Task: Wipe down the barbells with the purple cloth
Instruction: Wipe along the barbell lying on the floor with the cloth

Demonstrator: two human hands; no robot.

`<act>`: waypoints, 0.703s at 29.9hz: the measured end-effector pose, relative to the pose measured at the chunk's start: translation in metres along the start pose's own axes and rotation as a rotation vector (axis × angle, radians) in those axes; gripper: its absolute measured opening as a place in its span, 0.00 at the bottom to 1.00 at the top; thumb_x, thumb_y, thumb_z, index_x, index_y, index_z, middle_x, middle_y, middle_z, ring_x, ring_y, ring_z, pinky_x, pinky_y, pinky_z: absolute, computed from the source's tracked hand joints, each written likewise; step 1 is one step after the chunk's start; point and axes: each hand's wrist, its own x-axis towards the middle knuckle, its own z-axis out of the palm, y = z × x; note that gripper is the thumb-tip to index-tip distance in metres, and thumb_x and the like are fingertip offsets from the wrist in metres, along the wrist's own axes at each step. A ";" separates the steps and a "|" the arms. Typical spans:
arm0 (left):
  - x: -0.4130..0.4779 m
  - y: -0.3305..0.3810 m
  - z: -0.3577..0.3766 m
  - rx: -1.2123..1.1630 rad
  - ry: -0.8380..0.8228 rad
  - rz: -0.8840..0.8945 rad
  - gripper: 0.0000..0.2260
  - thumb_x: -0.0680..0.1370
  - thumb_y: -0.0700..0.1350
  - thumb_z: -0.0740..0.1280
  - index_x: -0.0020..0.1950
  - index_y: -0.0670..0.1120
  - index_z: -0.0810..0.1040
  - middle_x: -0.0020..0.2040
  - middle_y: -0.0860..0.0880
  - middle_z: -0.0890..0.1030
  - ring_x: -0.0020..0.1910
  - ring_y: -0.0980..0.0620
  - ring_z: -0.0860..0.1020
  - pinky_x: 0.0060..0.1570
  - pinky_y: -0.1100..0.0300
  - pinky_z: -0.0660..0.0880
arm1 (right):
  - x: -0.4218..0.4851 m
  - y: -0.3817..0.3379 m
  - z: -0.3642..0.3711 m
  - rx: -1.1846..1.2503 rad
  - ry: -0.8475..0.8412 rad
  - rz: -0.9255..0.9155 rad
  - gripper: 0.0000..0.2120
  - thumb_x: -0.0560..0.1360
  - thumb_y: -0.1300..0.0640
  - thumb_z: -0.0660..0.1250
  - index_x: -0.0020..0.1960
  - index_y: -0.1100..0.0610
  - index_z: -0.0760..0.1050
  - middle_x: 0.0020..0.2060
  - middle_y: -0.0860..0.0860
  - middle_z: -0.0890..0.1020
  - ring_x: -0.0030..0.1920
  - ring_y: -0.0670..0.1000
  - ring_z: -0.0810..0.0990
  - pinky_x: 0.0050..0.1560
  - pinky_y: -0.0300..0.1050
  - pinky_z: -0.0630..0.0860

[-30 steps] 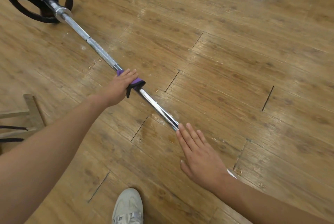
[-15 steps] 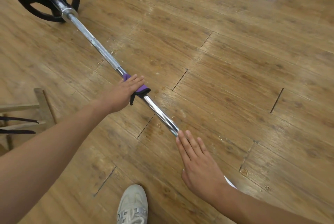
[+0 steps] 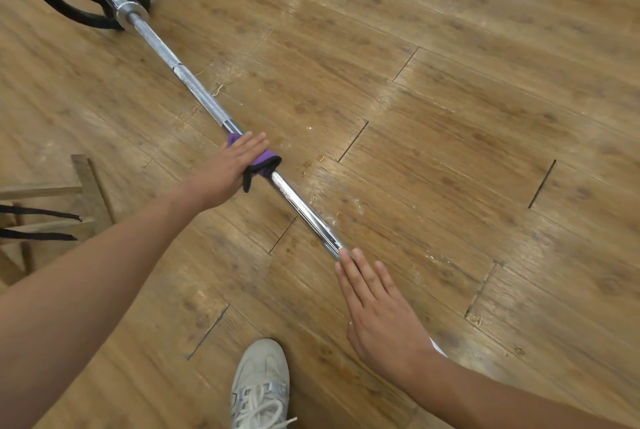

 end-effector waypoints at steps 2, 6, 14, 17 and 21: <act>0.000 -0.005 -0.002 0.000 0.022 -0.064 0.35 0.77 0.27 0.59 0.82 0.46 0.53 0.82 0.51 0.50 0.81 0.50 0.46 0.78 0.39 0.53 | 0.000 0.000 -0.001 -0.004 -0.018 -0.002 0.41 0.74 0.53 0.67 0.80 0.66 0.54 0.81 0.61 0.48 0.81 0.60 0.46 0.77 0.61 0.50; -0.002 0.016 0.006 0.041 -0.001 0.022 0.35 0.79 0.30 0.59 0.83 0.47 0.51 0.82 0.53 0.49 0.80 0.55 0.43 0.80 0.46 0.46 | -0.001 0.002 -0.002 -0.012 -0.027 -0.014 0.36 0.79 0.47 0.59 0.80 0.65 0.55 0.81 0.61 0.48 0.82 0.59 0.46 0.77 0.60 0.51; 0.000 0.008 -0.001 0.012 -0.007 -0.024 0.34 0.80 0.30 0.59 0.83 0.48 0.51 0.82 0.52 0.50 0.81 0.53 0.44 0.80 0.44 0.48 | 0.000 0.001 -0.004 0.062 0.010 0.037 0.30 0.85 0.44 0.48 0.80 0.62 0.56 0.82 0.56 0.52 0.82 0.55 0.48 0.76 0.57 0.53; -0.003 0.019 0.006 0.007 -0.020 0.050 0.35 0.80 0.30 0.59 0.83 0.48 0.51 0.82 0.54 0.49 0.81 0.55 0.43 0.80 0.47 0.45 | 0.000 0.004 -0.004 0.060 0.014 0.040 0.30 0.85 0.44 0.49 0.80 0.62 0.57 0.82 0.57 0.52 0.82 0.55 0.48 0.76 0.57 0.53; -0.003 0.014 0.004 -0.039 0.005 0.014 0.35 0.79 0.28 0.58 0.83 0.48 0.52 0.82 0.53 0.50 0.81 0.54 0.44 0.80 0.45 0.47 | 0.000 0.008 -0.003 0.046 0.013 0.040 0.30 0.85 0.44 0.50 0.80 0.62 0.56 0.82 0.57 0.51 0.82 0.56 0.47 0.76 0.56 0.52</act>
